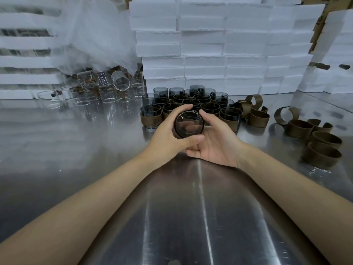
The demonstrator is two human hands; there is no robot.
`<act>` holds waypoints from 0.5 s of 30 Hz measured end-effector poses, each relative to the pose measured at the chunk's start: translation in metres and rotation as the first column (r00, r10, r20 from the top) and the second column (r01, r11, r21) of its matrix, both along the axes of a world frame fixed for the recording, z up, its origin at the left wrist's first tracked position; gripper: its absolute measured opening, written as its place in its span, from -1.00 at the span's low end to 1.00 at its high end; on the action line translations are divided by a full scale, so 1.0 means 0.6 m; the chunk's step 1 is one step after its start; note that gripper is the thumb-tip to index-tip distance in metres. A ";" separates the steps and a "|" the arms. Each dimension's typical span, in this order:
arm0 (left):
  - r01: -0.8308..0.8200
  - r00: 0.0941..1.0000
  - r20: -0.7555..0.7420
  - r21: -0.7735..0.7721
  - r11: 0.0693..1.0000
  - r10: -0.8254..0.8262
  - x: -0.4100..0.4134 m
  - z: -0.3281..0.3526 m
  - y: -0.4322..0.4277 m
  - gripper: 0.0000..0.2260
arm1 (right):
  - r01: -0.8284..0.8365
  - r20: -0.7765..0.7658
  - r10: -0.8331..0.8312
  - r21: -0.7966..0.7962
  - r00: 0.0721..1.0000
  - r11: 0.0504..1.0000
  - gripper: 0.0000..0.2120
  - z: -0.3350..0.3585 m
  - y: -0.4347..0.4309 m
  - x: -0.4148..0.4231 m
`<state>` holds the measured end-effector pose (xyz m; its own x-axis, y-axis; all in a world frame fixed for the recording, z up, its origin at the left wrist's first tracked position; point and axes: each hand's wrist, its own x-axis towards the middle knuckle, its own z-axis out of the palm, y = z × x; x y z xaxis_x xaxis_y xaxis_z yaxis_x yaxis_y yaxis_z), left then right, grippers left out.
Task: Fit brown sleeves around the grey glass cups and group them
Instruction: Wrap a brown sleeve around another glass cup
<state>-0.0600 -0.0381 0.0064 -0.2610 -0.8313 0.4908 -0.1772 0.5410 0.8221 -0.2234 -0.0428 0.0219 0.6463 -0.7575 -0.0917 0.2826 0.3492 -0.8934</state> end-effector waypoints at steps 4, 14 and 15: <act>0.029 0.999 -0.020 0.011 1.000 -0.028 0.000 0.008 0.001 -0.43 | -0.006 -0.004 0.006 0.006 1.000 1.000 -0.42 0.001 -0.001 0.000; -0.017 0.999 -0.048 0.000 1.000 0.017 -0.003 0.012 0.000 -0.63 | -0.034 -0.058 0.033 -0.018 0.998 0.999 -0.42 0.003 -0.002 0.001; -0.021 0.998 -0.066 0.008 1.000 0.021 -0.003 0.011 -0.001 -0.65 | -0.037 -0.062 0.036 -0.021 0.997 0.999 -0.46 0.004 -0.002 0.001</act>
